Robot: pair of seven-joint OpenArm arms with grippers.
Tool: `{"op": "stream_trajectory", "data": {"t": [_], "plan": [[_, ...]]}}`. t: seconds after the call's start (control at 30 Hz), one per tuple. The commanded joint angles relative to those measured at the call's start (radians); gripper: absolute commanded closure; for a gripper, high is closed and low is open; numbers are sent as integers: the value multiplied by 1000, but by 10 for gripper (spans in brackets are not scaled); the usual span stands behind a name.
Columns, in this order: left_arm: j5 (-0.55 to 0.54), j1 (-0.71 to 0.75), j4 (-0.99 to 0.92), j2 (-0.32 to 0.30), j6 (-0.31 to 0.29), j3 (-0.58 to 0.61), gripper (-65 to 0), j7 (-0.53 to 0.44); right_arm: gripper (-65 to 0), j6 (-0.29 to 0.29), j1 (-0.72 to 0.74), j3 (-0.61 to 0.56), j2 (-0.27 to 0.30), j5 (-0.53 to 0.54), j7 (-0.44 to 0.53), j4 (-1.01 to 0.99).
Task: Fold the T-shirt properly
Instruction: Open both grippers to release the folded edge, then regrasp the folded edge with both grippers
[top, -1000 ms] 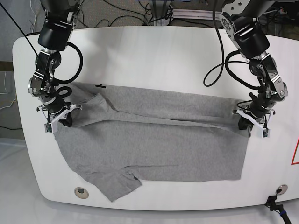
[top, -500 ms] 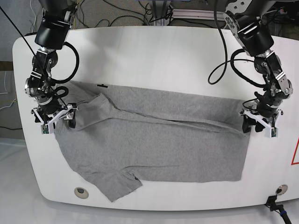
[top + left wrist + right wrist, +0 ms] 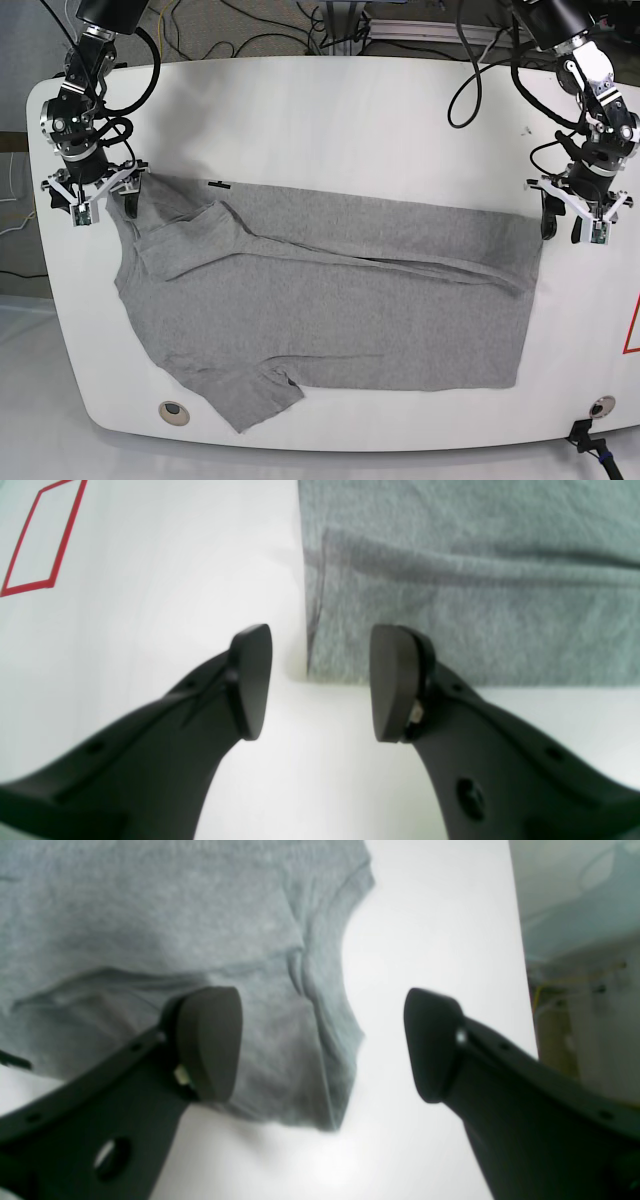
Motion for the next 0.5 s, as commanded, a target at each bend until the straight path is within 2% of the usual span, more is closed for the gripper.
{"op": "stream_trajectory", "data": {"t": [0.0, 0.17, 0.37, 0.47], "plan": [[-17, -2, 49, -13, -2, -2, -295, -24, -489, -5, -12, 24, 14, 18, 23, 19], [-17, 18, 87, -10, -2, -31, -295, -24, -490, -5, -26, 29, -23, 10, 23, 2], [-17, 21, 90, -10, -5, -34, -295, -22, -490, -4, -26, 29, -26, 20, 30, -70], [-17, 33, 90, -11, -5, -34, -295, -22, -490, -4, -26, 29, -26, 20, 72, -99]]}}
